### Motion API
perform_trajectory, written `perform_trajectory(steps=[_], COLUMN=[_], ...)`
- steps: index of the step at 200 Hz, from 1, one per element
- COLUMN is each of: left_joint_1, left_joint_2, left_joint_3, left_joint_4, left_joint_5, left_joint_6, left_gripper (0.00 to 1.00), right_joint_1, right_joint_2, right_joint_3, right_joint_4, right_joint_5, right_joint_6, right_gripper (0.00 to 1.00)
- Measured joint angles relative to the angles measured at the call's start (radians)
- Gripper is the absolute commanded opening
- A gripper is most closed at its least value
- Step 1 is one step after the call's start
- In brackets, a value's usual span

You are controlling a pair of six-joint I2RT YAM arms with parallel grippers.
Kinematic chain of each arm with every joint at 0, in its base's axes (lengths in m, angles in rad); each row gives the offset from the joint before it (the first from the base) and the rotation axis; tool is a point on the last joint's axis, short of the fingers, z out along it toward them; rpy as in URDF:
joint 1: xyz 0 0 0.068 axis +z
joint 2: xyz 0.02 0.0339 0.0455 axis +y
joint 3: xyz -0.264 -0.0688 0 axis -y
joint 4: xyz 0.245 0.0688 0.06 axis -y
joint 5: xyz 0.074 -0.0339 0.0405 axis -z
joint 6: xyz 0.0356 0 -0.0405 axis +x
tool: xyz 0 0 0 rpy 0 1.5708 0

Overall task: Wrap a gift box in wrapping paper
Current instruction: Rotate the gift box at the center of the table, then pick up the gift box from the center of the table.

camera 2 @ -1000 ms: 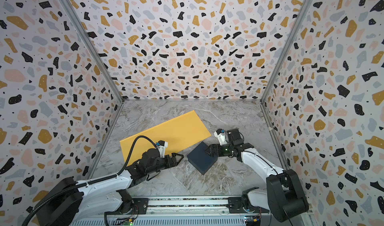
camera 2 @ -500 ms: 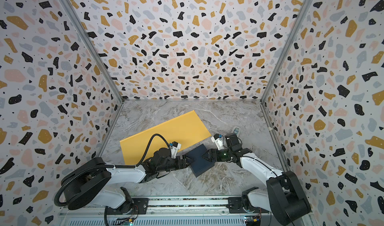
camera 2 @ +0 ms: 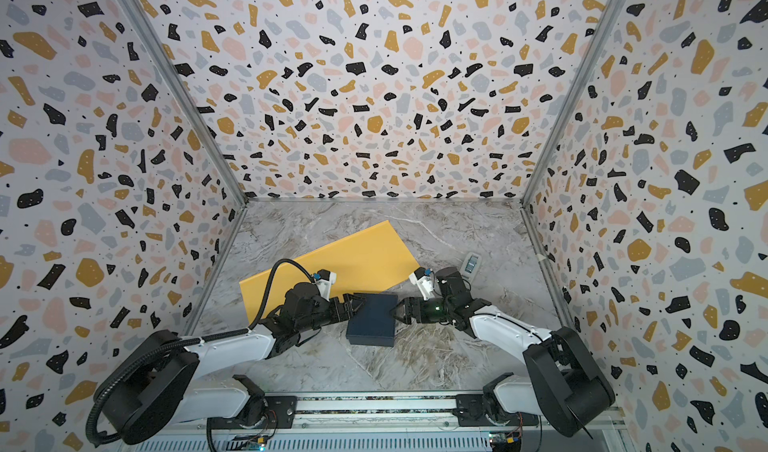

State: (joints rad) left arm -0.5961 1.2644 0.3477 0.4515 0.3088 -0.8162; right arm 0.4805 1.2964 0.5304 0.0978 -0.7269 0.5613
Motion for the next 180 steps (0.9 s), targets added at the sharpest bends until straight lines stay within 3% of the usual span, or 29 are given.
perform_trajectory(steps=[33,97,149,180], left_joint_1=[0.000,-0.003,-0.034,-0.034], left_joint_2=[-0.076,-0.013,-0.013,-0.014], left_joint_3=[-0.024,-0.024,-0.037,-0.038], left_joint_4=[-0.088,-0.084,-0.023,-0.027], left_joint_5=[0.012,0.097,0.106,0.093], left_joint_6=[0.040,0.035,-0.013,-0.025], left_gripper=[1.00,0.95,0.83,0.80], right_joint_1=[0.067,0.152,0.179,0.186], right_joint_2=[0.004,0.087,0.129,0.130], right_joint_3=[0.000,0.000,0.000,0.025], right_joint_4=[0.024,0.142,0.194,0.188], right_joint_5=[0.011,0.027,0.047,0.074], right_joint_6=[0.014,0.084,0.119,0.130], right_gripper=[0.97,0.90,0.81,0.76])
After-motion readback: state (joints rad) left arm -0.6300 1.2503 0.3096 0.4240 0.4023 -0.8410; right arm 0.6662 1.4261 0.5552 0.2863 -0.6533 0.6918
